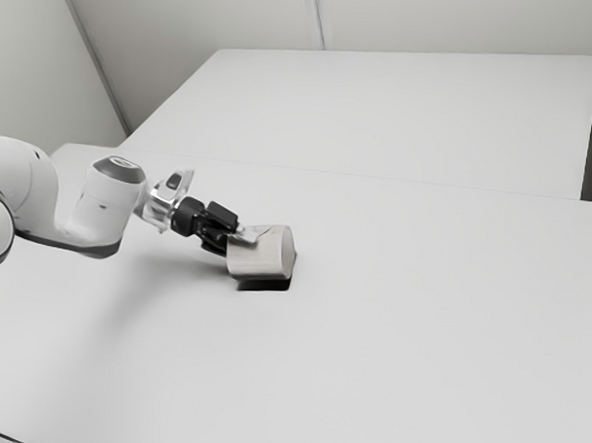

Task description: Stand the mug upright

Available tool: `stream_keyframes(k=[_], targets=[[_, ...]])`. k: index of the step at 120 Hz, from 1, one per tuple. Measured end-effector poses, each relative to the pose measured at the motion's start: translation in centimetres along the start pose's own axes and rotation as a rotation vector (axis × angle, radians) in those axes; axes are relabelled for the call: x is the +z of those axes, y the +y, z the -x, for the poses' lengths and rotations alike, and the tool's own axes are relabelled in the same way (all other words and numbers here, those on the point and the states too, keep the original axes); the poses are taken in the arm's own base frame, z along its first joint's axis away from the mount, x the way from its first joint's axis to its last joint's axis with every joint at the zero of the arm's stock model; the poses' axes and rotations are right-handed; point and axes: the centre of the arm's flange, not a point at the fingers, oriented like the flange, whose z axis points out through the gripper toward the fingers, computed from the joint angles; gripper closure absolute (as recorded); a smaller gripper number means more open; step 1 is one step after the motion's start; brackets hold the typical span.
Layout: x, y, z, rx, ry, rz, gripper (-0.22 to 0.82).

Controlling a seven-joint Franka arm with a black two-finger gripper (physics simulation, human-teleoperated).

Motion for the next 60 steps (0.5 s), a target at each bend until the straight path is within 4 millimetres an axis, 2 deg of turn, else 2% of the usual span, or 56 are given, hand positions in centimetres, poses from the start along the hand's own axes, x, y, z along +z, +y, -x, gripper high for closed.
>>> stream_keyframes(k=[38, 60], targets=[[0.6, 0.8, 0.0, 0.056, -0.006, 0.049, 0.64], [0.8, 1.7, -0.2, 0.093, -0.012, 0.050, 0.72]])
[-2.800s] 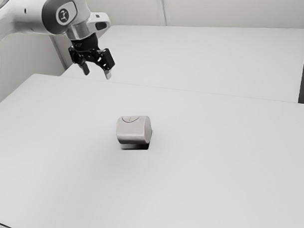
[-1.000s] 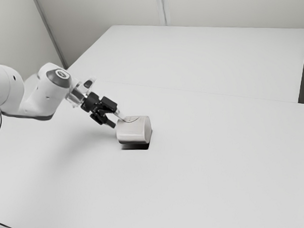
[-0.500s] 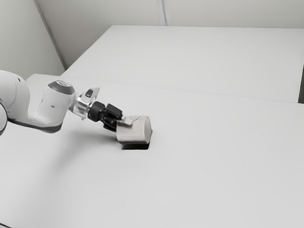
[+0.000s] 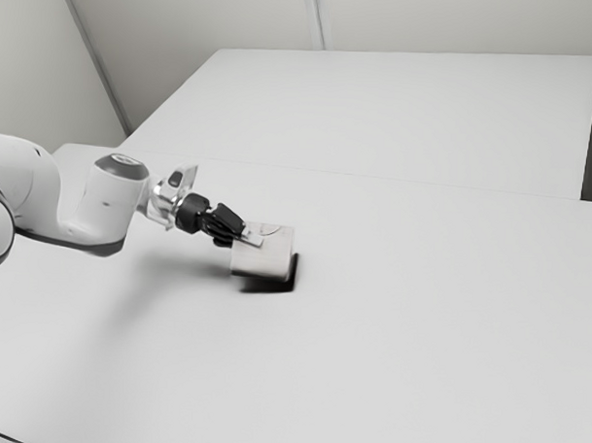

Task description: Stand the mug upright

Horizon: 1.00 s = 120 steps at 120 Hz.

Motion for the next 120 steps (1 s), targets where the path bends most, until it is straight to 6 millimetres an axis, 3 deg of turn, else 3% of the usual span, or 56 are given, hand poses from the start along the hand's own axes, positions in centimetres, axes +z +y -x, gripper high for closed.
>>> stream_keyframes(k=[13, 31, 46, 55, 83, 120], targets=[[0.0, 1.5, -0.4, 0.039, -0.008, -0.014, 0.72], [0.3, 5.5, -0.9, 0.120, -0.080, -0.096, 0.73], [0.7, 9.9, -0.7, 0.175, -0.231, -0.258, 0.73], [1.5, 11.4, -0.3, 0.164, -0.345, -0.361, 0.73], [5.5, 12.3, 1.0, 0.010, -0.589, -0.642, 0.74], [7.1, 12.5, 2.7, -0.154, -0.538, -0.904, 0.73]])
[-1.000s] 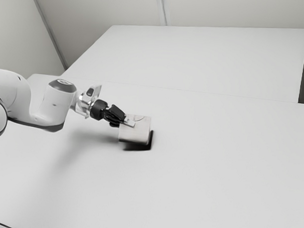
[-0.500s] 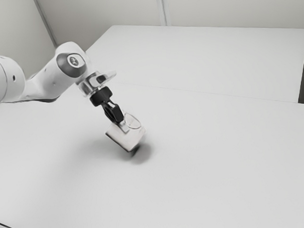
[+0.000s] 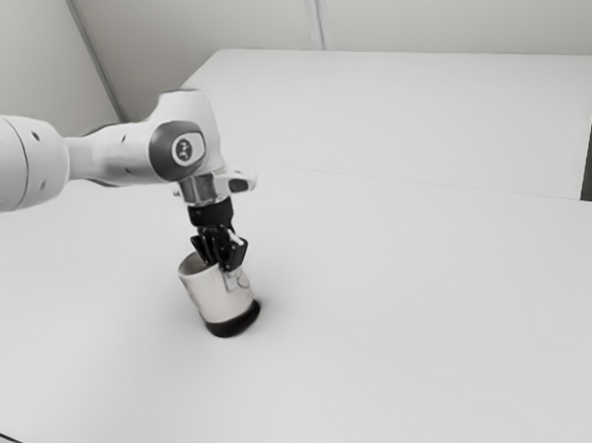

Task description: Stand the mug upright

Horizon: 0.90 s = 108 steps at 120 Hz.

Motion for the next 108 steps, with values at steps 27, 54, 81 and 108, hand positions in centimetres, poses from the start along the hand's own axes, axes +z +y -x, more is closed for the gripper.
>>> stream_keyframes(k=[27, 54, 81, 108], targets=[[1.2, 0.9, 0.5, -0.103, 0.076, -0.088, 0.74], [1.8, 1.1, 0.2, -0.184, 0.141, -0.105, 0.65], [1.6, 1.9, -0.2, -0.236, 0.178, -0.101, 0.24], [0.3, 2.4, 0.8, -0.282, 0.214, -0.109, 0.08]])
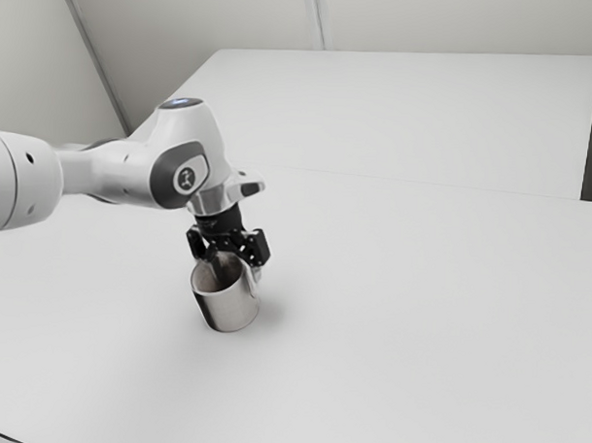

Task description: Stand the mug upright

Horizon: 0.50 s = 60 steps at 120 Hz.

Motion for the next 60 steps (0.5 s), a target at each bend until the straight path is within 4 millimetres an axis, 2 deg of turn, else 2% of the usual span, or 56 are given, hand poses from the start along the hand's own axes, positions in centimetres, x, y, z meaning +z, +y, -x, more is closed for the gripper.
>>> stream_keyframes(k=[15, 32, 45, 60], targets=[[-3.1, 0.3, 1.0, -0.015, 0.036, -0.012, 0.05], [-7.3, 1.0, 0.6, -0.020, 0.070, -0.011, 0.02], [-13.3, 1.1, -0.4, -0.006, 0.151, -0.036, 0.01], [-19.4, 1.2, -0.3, 0.005, 0.200, -0.059, 0.01]])
